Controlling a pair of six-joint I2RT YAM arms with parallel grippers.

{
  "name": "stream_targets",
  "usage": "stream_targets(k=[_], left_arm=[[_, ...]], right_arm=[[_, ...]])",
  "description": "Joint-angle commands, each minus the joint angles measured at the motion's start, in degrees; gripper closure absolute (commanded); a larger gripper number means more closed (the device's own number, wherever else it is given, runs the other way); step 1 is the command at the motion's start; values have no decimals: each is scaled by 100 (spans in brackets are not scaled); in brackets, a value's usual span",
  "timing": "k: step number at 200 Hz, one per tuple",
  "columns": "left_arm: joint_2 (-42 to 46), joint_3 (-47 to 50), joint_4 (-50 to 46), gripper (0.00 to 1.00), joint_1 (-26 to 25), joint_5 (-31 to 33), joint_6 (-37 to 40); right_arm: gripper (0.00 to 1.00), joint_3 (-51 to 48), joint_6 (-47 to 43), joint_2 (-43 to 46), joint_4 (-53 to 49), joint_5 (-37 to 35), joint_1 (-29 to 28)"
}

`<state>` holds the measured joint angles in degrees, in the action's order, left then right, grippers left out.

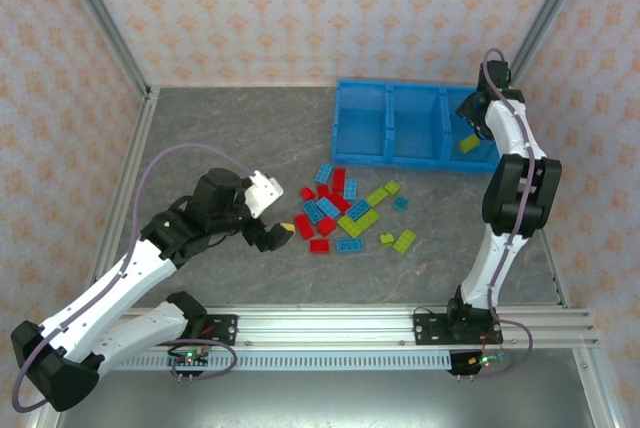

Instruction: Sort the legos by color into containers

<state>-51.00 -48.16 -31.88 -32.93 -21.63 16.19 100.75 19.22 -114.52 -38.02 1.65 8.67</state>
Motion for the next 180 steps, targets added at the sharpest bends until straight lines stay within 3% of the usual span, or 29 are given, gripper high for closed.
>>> stream_targets(k=[1, 47, 67, 90, 118, 180], left_arm=[[-27, 44, 161, 0, -26, 365, -141], [-375, -333, -34, 0, -21, 827, -938], [-628, -652, -147, 0, -27, 718, -1468], [-819, -760, -113, 0, -21, 364, -1374], [-928, -742, -209, 0, -25, 369, -950], [-906, -433, -389, 0, -21, -358, -495]], right_arm=[[26, -477, 41, 801, -183, 183, -10], [24, -3111, 422, 3094, -22, 1753, -227], [23, -4059, 367, 4024, -238, 1823, -780], [22, -4761, 665, 4549, -433, 1662, -1526], [20, -5159, 863, 4420, -71, 1397, -2191], [22, -4285, 496, 2498, 325, 1284, -2229]])
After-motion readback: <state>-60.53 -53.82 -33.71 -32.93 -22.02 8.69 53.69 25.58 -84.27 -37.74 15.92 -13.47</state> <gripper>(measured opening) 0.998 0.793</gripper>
